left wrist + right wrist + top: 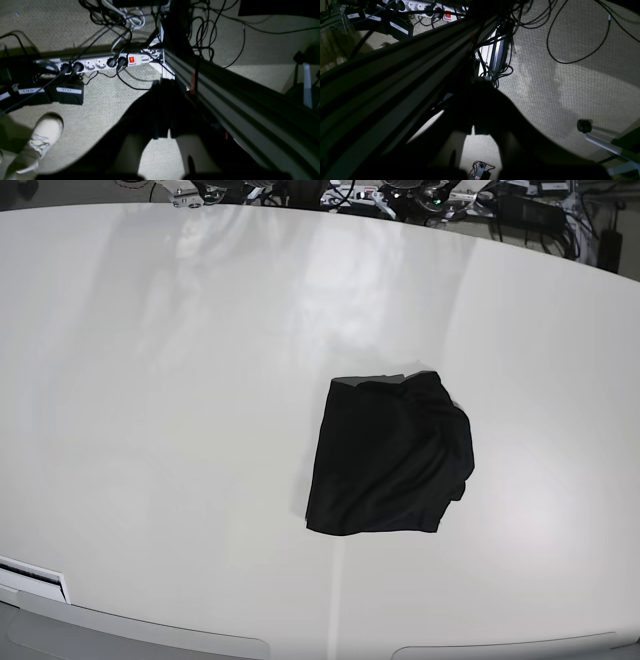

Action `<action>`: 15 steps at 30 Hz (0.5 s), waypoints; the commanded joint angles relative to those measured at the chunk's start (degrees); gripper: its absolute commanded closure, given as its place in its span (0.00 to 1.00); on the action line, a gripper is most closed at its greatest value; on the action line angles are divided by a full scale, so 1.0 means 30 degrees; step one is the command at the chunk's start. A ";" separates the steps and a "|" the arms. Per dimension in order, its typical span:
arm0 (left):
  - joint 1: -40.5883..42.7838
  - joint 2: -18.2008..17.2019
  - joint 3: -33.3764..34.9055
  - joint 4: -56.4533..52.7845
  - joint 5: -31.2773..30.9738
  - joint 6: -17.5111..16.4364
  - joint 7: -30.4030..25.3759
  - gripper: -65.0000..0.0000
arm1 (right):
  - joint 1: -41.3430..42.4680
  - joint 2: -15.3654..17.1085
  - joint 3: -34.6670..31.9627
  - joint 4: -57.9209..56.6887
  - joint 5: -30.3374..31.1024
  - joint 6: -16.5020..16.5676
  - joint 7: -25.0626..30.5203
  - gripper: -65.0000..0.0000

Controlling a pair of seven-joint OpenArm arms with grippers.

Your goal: Layout the t-shirt on the table in an organized manner, then fold the t-shirt properly

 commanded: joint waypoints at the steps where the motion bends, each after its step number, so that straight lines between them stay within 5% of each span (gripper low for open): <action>1: -0.0007 0.0029 0.0000 0.0124 0.0117 -0.0087 0.0000 1.00 | 0.0882 0.0080 0.0036 0.0503 -0.0175 0.0379 0.0124 1.00; 15: -0.0007 -0.0022 0.0000 0.0495 0.0102 -0.0095 0.0000 1.00 | 0.0780 0.0073 0.0036 0.1719 -0.0182 0.0612 -0.1392 1.00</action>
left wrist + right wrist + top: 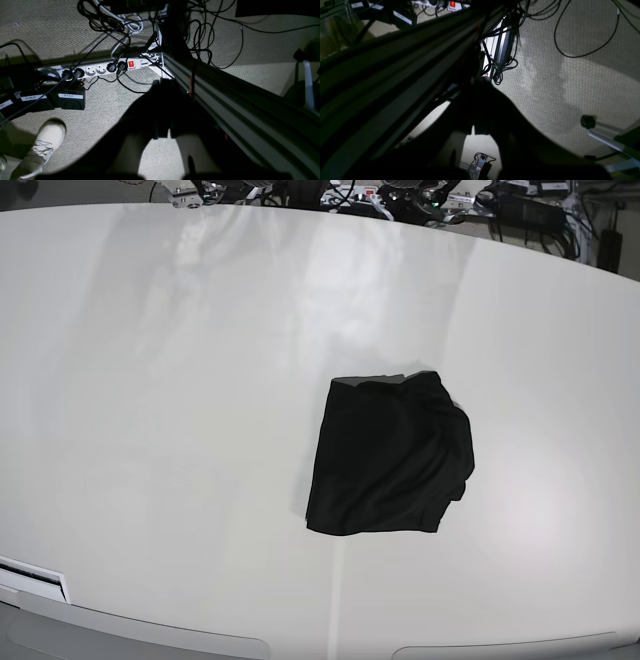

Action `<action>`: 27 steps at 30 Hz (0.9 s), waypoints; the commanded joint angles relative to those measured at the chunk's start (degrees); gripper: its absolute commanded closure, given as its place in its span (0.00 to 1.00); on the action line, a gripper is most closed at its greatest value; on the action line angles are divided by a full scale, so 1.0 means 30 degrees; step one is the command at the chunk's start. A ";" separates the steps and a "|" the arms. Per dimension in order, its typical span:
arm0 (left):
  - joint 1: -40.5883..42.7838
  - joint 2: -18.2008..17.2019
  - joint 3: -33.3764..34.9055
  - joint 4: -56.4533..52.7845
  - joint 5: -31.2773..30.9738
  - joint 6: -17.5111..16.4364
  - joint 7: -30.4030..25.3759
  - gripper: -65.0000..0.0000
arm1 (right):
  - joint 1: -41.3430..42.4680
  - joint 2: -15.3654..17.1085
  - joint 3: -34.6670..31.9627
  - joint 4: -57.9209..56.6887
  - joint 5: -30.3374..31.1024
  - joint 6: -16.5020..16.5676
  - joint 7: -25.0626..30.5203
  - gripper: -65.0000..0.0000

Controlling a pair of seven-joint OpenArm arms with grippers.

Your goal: Layout the t-shirt on the table in an organized manner, then fold the t-shirt properly

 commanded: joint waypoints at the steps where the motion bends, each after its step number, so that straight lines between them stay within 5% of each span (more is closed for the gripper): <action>1: -0.0007 -0.0015 0.0000 0.0131 -0.0073 -0.0036 -0.0051 1.00 | 0.1049 0.0066 0.0015 0.0699 -0.0240 0.0211 -0.0095 1.00; 9: 0.0000 -0.0015 0.0000 0.0131 0.0015 -0.0044 0.0153 1.00 | 0.1042 0.0066 0.0015 0.0699 -0.0248 0.0219 -0.0350 1.00; 15: 0.0321 -0.0182 0.0000 0.1195 0.2208 -0.1086 0.4874 1.00 | 0.0641 0.0117 0.0015 0.0852 -0.0364 0.0568 -0.4707 1.00; 19: 0.1792 -0.0823 0.0000 0.3038 0.1297 -0.1494 0.6105 1.00 | -0.1370 0.0189 0.0015 0.2579 -0.0357 0.2251 -0.5435 1.00; 27: 0.5996 -0.3060 0.0000 0.8043 -0.0627 -0.1559 0.6754 1.00 | -0.7257 0.0226 0.0015 1.0389 0.0364 0.2353 -0.5450 1.00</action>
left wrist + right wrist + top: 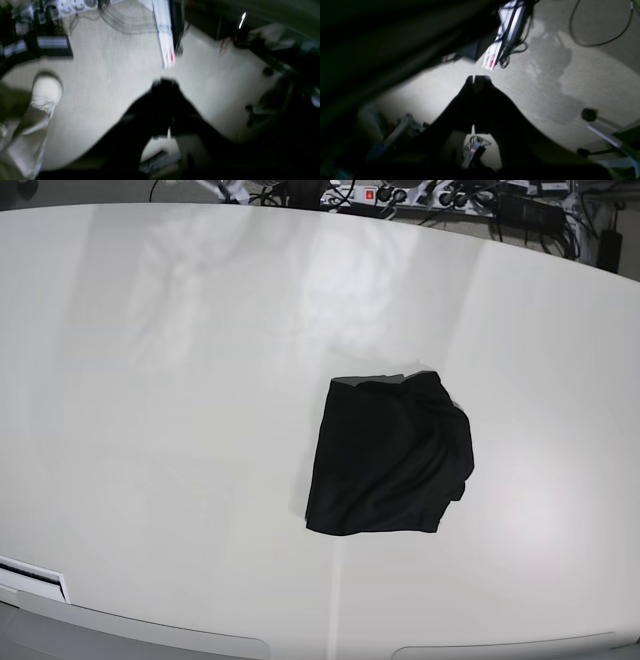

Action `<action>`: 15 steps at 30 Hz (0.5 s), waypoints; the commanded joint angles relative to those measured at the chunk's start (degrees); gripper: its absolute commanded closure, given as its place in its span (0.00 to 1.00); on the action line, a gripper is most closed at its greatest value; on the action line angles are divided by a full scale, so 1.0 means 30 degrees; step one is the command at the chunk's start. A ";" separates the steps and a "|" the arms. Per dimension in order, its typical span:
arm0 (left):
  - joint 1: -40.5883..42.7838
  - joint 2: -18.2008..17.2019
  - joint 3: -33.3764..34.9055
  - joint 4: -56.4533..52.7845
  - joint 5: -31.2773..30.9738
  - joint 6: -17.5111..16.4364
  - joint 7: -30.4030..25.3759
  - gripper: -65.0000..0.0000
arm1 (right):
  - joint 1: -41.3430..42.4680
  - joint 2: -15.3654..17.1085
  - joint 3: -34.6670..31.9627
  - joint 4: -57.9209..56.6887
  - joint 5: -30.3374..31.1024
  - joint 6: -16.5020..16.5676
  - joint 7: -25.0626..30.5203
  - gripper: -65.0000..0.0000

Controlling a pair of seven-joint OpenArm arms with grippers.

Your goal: Layout the t-shirt on the table in an organized manner, then fold the t-shirt properly

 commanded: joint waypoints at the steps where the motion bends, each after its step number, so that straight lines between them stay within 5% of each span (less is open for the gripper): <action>1: 0.0539 -0.0605 0.0007 0.0940 -0.0408 -0.0109 -0.0080 1.00 | -0.0787 0.0044 0.0022 0.1239 0.0109 0.0175 0.0000 1.00; 9: 0.5100 -0.3264 -0.1100 0.8939 -0.0874 -0.0109 0.2339 1.00 | -0.6688 0.1588 0.0022 1.1132 0.2747 0.0168 -0.3177 1.00; 15: 0.9216 -0.4918 -0.4233 1.5926 -0.2135 -0.0109 0.2565 1.00 | -1.1599 0.3468 0.0058 1.9045 0.3585 -0.1785 -0.3694 1.00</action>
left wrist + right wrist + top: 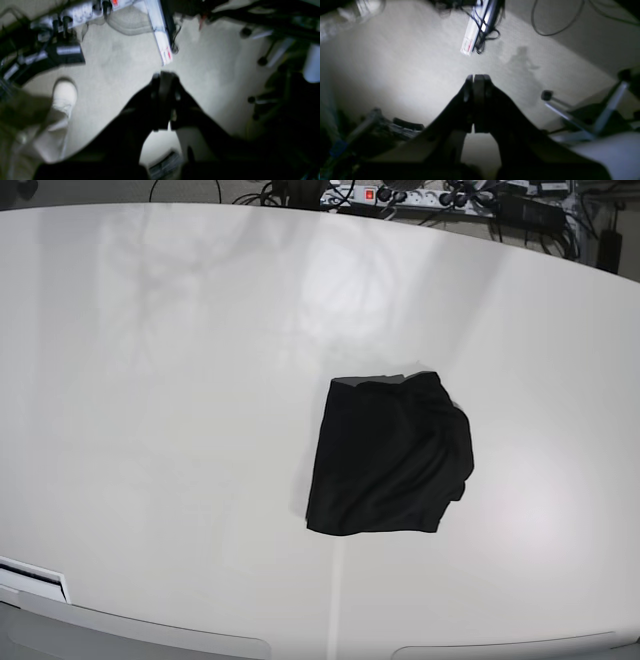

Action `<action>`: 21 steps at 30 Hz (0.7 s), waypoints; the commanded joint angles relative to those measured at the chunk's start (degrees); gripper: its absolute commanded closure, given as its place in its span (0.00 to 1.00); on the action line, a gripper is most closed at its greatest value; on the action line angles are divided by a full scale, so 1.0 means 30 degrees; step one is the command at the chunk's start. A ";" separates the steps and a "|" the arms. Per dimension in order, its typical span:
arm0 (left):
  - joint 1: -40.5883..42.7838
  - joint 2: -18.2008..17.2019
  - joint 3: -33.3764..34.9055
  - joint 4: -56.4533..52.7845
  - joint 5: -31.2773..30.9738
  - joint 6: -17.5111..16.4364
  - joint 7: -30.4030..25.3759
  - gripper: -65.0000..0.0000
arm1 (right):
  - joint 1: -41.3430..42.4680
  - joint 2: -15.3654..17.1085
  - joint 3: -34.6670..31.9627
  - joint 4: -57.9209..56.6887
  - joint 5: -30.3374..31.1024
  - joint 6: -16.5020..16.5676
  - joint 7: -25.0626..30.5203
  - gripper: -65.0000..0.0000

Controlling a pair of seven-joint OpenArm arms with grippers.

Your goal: Layout the t-shirt on the table in an organized manner, then fold the t-shirt properly

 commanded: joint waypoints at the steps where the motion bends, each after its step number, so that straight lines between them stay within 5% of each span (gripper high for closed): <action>1: 0.0532 -0.0357 -0.0780 0.1472 -0.0233 -0.0095 -0.0357 1.00 | -0.0823 0.0313 -0.0007 0.1712 0.0284 -0.0240 0.0386 1.00; 7: 0.2200 -0.0379 -0.5056 0.8480 -0.0342 -0.0102 0.0036 1.00 | -0.3118 0.0969 -0.0015 0.8728 -0.1100 -0.1814 0.0466 1.00; 12: 0.0860 -0.0386 -0.6375 1.1766 -0.0503 0.0226 -0.0685 1.00 | -0.2171 0.0969 -0.0015 1.0186 -0.2849 -0.1785 0.2186 1.00; 21: -0.5668 -0.0328 -0.5770 0.8735 -0.1537 0.0386 -0.1151 1.00 | 0.1982 0.0925 -0.0015 1.0186 -0.3220 -0.1792 0.2135 1.00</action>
